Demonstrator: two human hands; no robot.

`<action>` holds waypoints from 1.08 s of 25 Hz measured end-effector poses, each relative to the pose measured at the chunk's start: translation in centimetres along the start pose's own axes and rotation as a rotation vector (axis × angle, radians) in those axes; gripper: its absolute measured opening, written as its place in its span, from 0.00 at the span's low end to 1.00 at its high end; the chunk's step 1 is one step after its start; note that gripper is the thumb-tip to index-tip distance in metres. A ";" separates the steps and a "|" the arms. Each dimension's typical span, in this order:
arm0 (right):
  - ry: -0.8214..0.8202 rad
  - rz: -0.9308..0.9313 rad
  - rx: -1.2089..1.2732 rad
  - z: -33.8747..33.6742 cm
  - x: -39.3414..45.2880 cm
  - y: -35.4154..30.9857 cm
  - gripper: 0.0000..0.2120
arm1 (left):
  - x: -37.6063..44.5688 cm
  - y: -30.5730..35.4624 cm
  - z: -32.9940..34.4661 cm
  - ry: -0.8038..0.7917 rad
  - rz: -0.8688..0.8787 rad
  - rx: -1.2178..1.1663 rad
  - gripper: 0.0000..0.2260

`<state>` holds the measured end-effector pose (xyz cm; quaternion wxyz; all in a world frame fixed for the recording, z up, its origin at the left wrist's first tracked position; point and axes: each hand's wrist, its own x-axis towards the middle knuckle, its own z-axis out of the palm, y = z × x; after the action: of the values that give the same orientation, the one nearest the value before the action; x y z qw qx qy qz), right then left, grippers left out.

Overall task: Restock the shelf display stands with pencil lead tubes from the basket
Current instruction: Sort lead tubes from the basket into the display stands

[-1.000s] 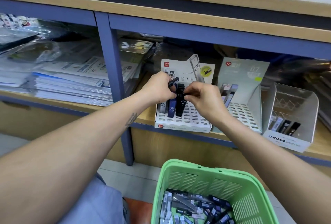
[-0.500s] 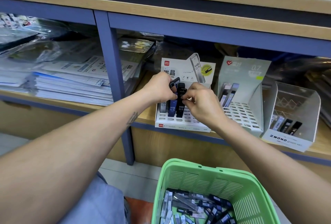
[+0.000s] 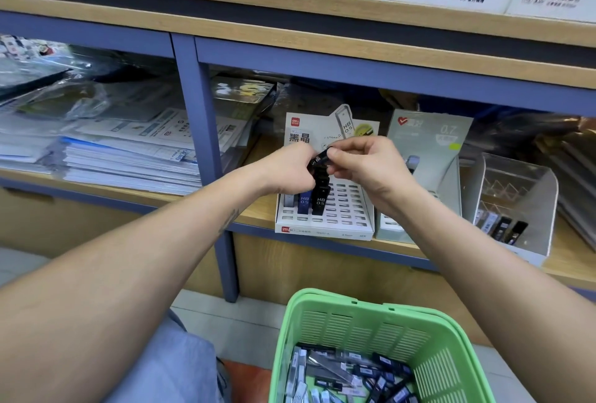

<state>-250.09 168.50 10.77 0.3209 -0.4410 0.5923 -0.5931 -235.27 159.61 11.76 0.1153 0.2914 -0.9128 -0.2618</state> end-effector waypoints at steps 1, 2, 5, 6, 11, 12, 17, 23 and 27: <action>0.023 -0.004 -0.004 -0.3 0.1 0.1 0.05 | -0.1 -0.1 0.1 -0.012 0.008 -0.010 0.07; 0.048 -0.014 -0.025 -0.6 0.2 0.1 0.07 | -0.2 -0.3 0.1 -0.016 0.012 -0.023 0.05; 0.086 -0.073 -0.175 -1.7 0.4 0.1 0.09 | -0.3 -1.2 -0.1 0.015 0.044 0.002 0.10; 0.087 -0.090 -0.232 -2.0 0.4 0.1 0.08 | -0.3 -1.5 -0.1 0.040 0.058 0.045 0.13; 0.043 -0.199 -0.473 -1.9 0.0 1.2 0.10 | 0.0 -2.5 0.4 0.117 0.101 0.168 0.10; 0.021 -0.236 -0.548 -1.8 -0.2 1.6 0.09 | 0.0 -2.5 0.5 0.120 0.110 0.175 0.08; -0.014 -0.282 -0.607 -1.4 -0.7 3.2 0.06 | 0.0 -2.5 0.7 0.151 0.163 0.242 0.06; -0.001 -0.324 -0.673 -1.2 -1.2 4.1 0.08 | 0.0 -2.7 0.8 0.150 0.196 0.267 0.06; -0.009 -0.366 -0.731 -1.4 -0.9 3.9 0.06 | 0.3 -2.7 1.0 0.158 0.198 0.268 0.06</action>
<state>-251.55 169.60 6.92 0.0348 -0.6265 0.6746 -0.3888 -234.54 157.96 9.48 0.1722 0.2327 -0.9518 -0.1017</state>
